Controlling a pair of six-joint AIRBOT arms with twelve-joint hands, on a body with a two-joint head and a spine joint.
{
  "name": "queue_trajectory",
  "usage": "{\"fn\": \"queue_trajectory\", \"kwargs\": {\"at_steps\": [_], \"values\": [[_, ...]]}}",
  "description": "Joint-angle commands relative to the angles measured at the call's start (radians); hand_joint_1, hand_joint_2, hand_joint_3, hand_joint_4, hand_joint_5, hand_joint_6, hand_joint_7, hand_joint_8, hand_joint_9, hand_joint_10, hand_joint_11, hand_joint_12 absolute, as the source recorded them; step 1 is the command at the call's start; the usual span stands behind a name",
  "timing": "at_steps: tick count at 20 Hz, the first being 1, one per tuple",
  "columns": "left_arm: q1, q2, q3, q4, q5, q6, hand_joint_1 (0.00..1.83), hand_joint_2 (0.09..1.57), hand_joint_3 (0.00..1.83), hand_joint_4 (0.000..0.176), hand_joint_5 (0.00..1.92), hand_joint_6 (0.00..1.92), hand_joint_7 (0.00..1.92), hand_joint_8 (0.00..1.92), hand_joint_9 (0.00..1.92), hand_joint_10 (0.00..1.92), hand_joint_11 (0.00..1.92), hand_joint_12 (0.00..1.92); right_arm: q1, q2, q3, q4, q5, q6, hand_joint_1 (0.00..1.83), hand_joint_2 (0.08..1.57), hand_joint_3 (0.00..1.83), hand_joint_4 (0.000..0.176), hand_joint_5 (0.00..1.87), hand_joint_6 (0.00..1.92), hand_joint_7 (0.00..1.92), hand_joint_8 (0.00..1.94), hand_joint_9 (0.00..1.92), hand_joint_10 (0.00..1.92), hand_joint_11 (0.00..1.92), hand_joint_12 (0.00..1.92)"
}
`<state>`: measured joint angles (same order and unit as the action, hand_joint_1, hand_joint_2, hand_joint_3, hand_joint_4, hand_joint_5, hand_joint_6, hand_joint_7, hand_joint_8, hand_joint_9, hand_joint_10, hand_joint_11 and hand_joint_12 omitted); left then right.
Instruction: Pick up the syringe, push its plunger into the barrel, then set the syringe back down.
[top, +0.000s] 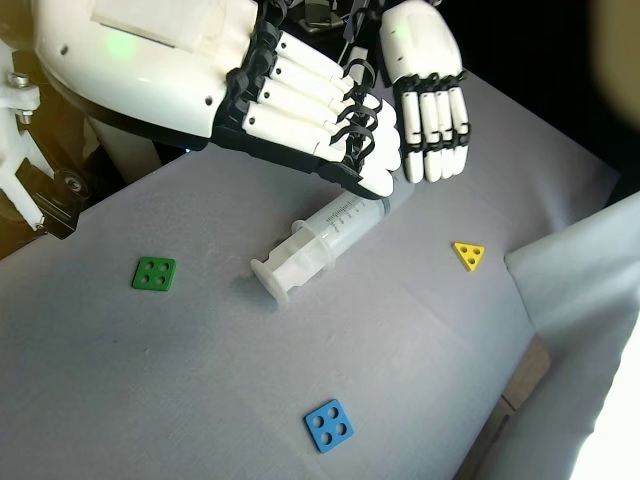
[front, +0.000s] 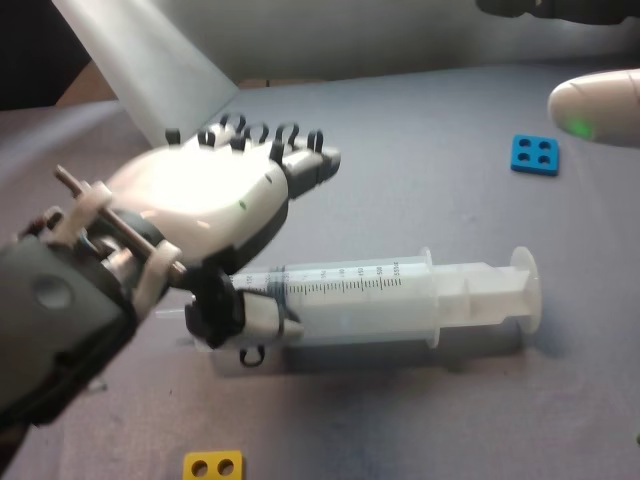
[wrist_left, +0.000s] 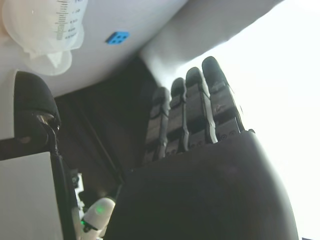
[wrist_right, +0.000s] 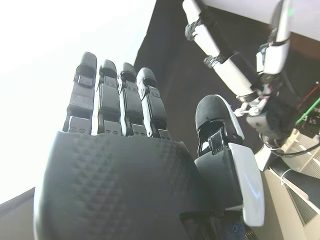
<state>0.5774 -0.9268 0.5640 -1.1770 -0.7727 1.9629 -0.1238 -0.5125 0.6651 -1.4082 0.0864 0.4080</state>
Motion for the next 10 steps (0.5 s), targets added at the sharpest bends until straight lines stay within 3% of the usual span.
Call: {"fn": "queue_trajectory", "kwargs": {"at_steps": [1,5,10], "values": [[-0.001,-0.021,0.0,0.04,-0.116,0.023,1.23,0.93,0.0,0.0,0.25,0.0,0.22,0.0,0.21,0.0,0.0,0.65,0.006,0.0,-0.001,0.012,0.019,0.007,0.0,1.42,0.0,0.0,0.15,0.0,0.11,0.0,0.08,0.0,0.0,0.23],[0.022,-0.119,0.021,-0.025,-0.149,0.095,1.31,0.93,0.0,0.0,0.25,0.0,0.23,0.0,0.24,0.01,0.05,0.68,0.006,0.0,-0.001,0.012,0.019,0.007,0.0,1.41,0.0,0.0,0.15,0.0,0.11,0.0,0.09,0.0,0.0,0.23],[0.055,-0.245,0.075,-0.044,-0.203,0.098,1.3,0.93,0.0,0.0,0.27,0.01,0.27,0.01,0.28,0.02,0.07,0.68,0.006,0.0,-0.002,0.012,0.021,0.007,0.0,1.41,0.0,0.0,0.14,0.0,0.11,0.0,0.08,0.0,0.0,0.28]]}}
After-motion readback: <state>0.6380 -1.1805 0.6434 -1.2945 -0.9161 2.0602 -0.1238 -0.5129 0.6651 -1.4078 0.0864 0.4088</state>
